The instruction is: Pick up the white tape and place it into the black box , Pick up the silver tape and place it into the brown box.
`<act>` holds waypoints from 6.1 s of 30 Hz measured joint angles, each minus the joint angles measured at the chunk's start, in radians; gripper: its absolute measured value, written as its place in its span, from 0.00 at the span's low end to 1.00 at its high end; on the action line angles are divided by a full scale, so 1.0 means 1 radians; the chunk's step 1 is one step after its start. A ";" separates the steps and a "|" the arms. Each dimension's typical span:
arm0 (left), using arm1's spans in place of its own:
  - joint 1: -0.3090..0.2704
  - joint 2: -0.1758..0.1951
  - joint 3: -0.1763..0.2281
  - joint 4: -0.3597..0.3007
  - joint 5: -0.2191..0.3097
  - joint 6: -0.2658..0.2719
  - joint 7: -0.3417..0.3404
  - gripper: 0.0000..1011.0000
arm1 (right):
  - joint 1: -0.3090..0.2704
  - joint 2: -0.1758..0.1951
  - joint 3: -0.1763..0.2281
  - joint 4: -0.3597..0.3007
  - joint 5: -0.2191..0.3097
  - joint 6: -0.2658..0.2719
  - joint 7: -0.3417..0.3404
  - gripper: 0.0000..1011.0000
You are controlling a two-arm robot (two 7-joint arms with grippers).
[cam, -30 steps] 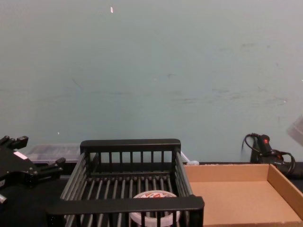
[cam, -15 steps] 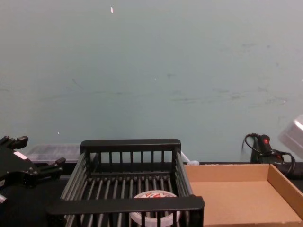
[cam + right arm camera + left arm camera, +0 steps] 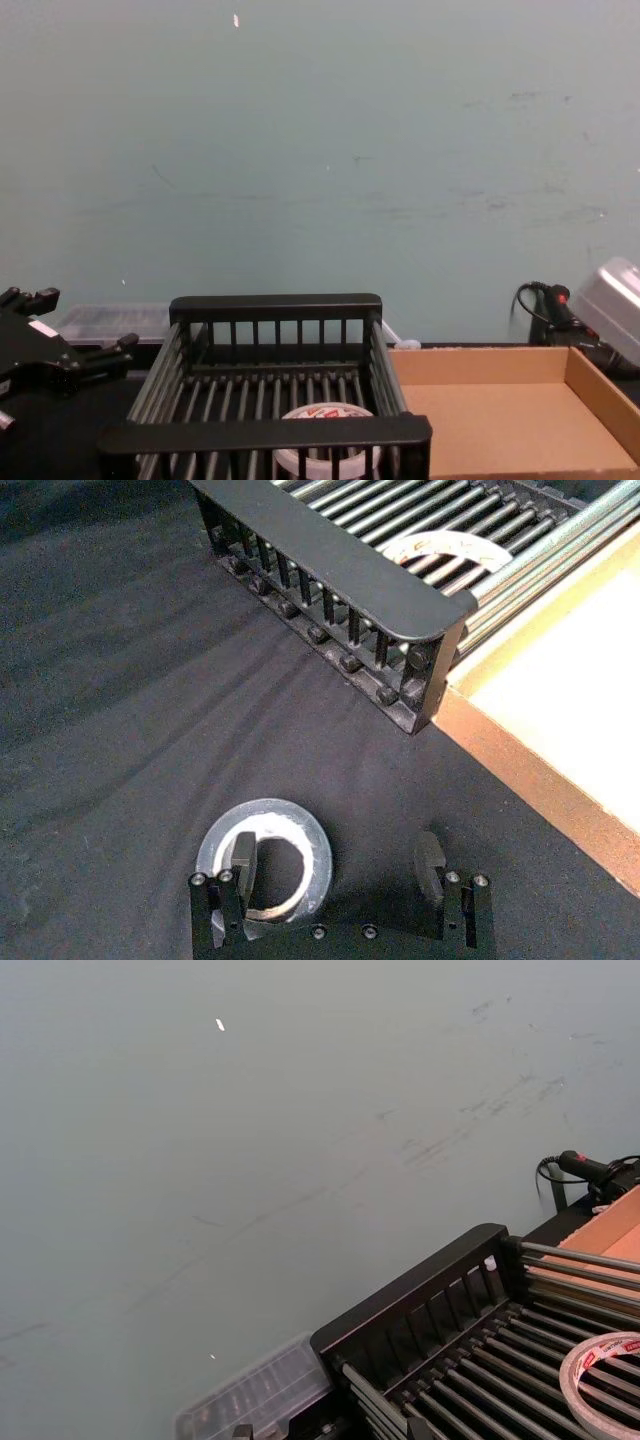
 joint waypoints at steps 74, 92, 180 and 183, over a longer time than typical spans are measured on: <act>0.000 0.000 0.000 0.000 0.000 0.000 0.000 0.99 | -0.002 -0.013 0.038 0.010 0.013 -0.009 -0.020 0.17; 0.000 0.000 0.000 0.000 0.000 0.000 0.000 0.99 | 0.049 -0.083 0.152 0.065 0.029 -0.026 -0.132 0.17; 0.000 0.000 0.000 0.000 0.000 0.000 0.000 0.99 | 0.107 -0.239 0.272 0.230 -0.182 -0.255 -0.374 0.99; 0.000 0.000 0.000 0.000 0.000 0.000 0.000 0.99 | 0.078 -0.245 0.276 0.229 -0.241 -0.355 -0.436 0.99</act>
